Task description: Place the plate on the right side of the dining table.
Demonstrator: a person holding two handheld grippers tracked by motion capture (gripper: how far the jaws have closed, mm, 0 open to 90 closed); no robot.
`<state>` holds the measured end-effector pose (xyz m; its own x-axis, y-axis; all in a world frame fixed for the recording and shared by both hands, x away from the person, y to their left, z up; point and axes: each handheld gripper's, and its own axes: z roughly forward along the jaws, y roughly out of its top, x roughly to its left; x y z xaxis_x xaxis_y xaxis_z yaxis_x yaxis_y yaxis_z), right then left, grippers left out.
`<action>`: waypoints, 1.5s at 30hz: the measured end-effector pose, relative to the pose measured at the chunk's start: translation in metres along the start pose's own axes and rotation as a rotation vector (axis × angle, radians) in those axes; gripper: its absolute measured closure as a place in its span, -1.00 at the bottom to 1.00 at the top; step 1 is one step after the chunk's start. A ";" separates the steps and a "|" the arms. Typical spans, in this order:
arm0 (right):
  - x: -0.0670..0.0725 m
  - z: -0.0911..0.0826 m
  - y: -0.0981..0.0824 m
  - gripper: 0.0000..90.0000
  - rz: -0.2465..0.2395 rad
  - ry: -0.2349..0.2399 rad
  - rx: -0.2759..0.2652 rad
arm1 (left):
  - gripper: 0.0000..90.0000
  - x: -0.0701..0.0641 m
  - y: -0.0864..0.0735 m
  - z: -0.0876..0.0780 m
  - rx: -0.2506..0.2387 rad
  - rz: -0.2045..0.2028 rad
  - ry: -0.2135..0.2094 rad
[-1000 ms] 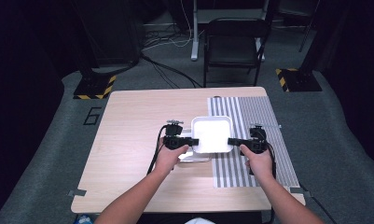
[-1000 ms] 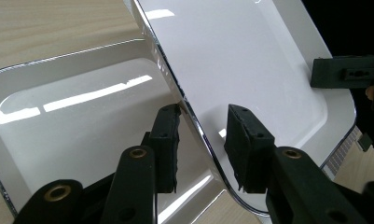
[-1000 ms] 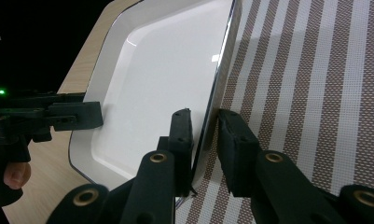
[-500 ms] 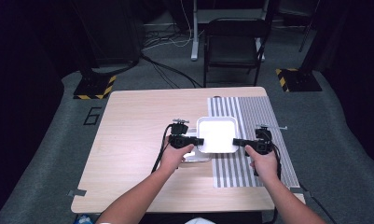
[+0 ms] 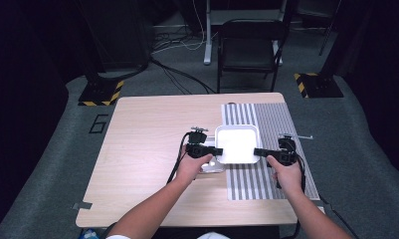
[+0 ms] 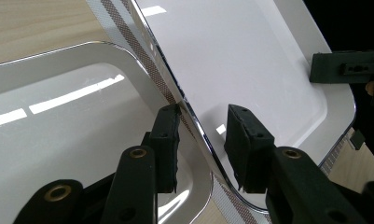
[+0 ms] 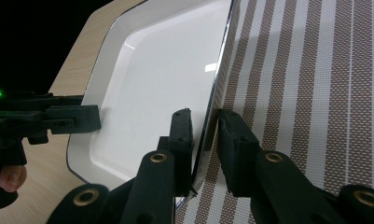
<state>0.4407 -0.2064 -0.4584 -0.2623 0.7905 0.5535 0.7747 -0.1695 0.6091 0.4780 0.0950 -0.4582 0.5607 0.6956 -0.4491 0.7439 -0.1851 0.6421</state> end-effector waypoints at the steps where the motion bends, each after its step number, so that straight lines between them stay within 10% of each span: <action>1: 0.000 0.000 0.000 0.68 0.000 0.000 0.000 | 0.44 0.000 0.000 0.000 0.000 0.000 0.000; 45: -0.035 -0.016 -0.004 0.70 0.030 -0.041 -0.021 | 0.46 -0.019 0.005 0.032 0.034 0.023 -0.016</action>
<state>0.4371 -0.2431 -0.4711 -0.2155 0.8080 0.5483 0.7696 -0.2051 0.6047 0.4821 0.0584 -0.4666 0.5834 0.6797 -0.4446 0.7425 -0.2246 0.6310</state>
